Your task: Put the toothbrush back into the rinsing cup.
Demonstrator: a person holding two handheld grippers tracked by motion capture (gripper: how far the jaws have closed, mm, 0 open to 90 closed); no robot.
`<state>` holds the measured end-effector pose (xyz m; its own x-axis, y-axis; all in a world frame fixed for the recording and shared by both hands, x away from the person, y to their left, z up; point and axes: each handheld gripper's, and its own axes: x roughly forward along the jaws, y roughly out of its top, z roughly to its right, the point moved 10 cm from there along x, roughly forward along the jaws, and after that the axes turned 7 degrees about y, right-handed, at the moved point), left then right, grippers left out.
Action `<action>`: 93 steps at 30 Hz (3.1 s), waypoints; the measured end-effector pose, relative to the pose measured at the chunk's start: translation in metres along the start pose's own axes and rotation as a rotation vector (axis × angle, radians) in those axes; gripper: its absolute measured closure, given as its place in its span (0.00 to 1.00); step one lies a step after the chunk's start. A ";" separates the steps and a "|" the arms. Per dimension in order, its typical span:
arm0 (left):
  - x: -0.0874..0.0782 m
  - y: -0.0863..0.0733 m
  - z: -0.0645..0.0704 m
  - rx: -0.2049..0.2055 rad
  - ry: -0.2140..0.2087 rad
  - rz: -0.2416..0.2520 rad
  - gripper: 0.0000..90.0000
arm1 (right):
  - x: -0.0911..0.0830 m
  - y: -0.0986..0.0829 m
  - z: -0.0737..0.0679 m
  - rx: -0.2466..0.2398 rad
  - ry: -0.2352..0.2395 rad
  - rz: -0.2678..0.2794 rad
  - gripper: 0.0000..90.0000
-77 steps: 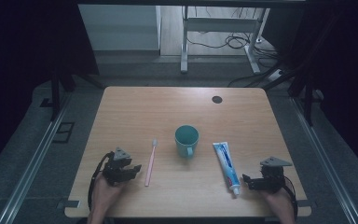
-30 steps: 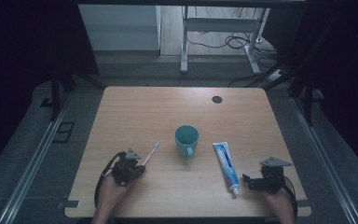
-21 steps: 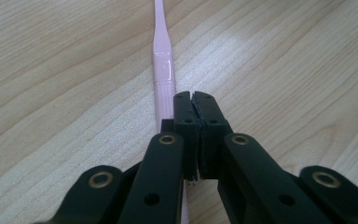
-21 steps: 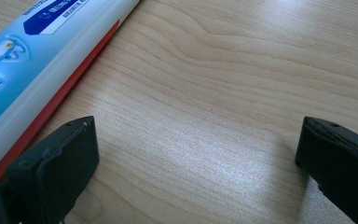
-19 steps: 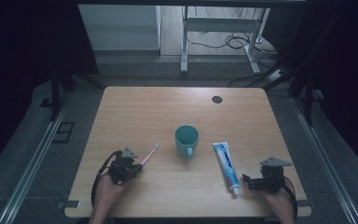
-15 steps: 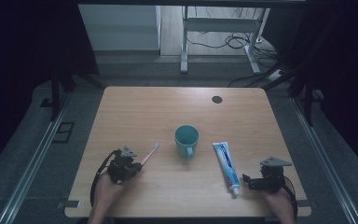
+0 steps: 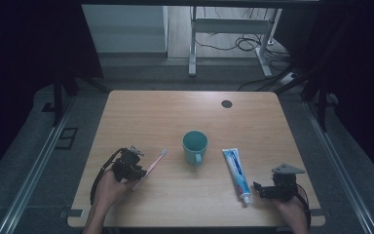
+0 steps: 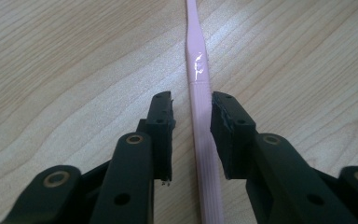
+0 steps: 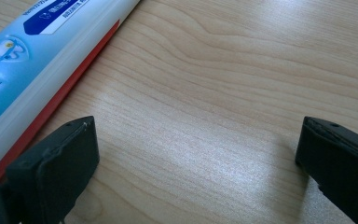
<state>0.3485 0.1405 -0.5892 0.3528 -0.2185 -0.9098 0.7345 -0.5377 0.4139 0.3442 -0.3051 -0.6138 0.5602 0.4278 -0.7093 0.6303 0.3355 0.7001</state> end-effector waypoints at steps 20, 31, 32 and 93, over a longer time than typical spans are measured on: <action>0.014 0.021 0.003 0.082 0.012 -0.233 0.71 | 0.000 0.000 0.000 -0.001 0.000 0.000 0.00; 0.023 0.026 0.005 0.087 0.019 -0.337 0.72 | 0.000 0.000 0.000 -0.001 0.000 0.000 0.00; 0.023 0.026 0.005 0.092 0.020 -0.350 0.72 | 0.000 0.000 0.000 -0.001 0.000 0.000 0.00; -0.022 0.073 0.012 0.050 -0.096 0.085 0.88 | 0.000 0.000 0.000 0.000 0.000 0.000 0.00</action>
<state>0.3873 0.0960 -0.5390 0.3539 -0.3405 -0.8711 0.6736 -0.5534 0.4899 0.3445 -0.3049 -0.6138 0.5605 0.4277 -0.7091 0.6303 0.3351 0.7003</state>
